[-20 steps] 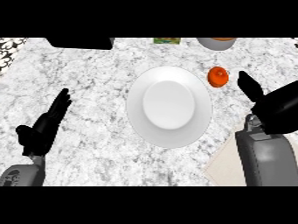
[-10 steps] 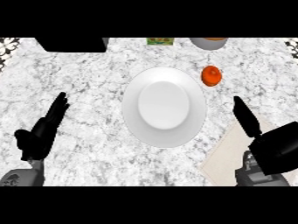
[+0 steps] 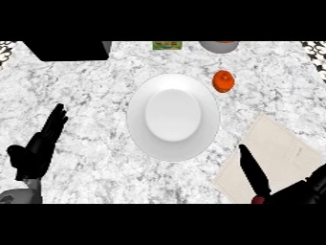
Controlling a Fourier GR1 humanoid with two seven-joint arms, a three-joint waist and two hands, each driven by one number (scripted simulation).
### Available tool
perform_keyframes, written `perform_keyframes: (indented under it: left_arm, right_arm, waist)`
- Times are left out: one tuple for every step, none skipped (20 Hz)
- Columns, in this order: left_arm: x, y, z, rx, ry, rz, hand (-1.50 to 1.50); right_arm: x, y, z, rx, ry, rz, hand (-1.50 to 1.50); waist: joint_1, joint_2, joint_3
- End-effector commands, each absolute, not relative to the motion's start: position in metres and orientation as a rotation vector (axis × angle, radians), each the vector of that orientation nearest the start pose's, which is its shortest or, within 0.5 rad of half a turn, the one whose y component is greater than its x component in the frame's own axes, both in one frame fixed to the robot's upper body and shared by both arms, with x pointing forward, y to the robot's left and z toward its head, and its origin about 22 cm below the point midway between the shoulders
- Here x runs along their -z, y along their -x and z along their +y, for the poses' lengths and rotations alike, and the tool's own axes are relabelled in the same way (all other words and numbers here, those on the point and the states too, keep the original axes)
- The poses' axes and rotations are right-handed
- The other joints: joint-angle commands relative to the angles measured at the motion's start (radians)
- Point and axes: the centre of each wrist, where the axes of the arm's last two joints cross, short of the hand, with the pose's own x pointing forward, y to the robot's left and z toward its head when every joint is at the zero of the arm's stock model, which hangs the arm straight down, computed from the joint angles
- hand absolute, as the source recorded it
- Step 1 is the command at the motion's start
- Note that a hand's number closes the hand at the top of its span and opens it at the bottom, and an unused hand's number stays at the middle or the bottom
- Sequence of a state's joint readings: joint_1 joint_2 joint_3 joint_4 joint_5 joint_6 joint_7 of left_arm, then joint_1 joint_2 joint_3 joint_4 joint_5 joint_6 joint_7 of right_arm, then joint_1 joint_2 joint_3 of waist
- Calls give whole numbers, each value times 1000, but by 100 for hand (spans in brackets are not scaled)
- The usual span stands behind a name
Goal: Pick the squash from the placemat and place it in the plate
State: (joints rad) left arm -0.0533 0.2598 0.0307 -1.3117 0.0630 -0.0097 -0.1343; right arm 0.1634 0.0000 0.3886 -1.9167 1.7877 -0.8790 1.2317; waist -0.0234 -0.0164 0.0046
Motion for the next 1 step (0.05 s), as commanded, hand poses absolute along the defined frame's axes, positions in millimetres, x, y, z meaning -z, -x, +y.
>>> perform_keyframes:
  left_arm:
    - [25,-246,312,105,-176,-1501,0]
  right_arm:
    - [-37,-161,-148,577,1372,-1303,-150]
  waist:
    - [-16,-2,0]
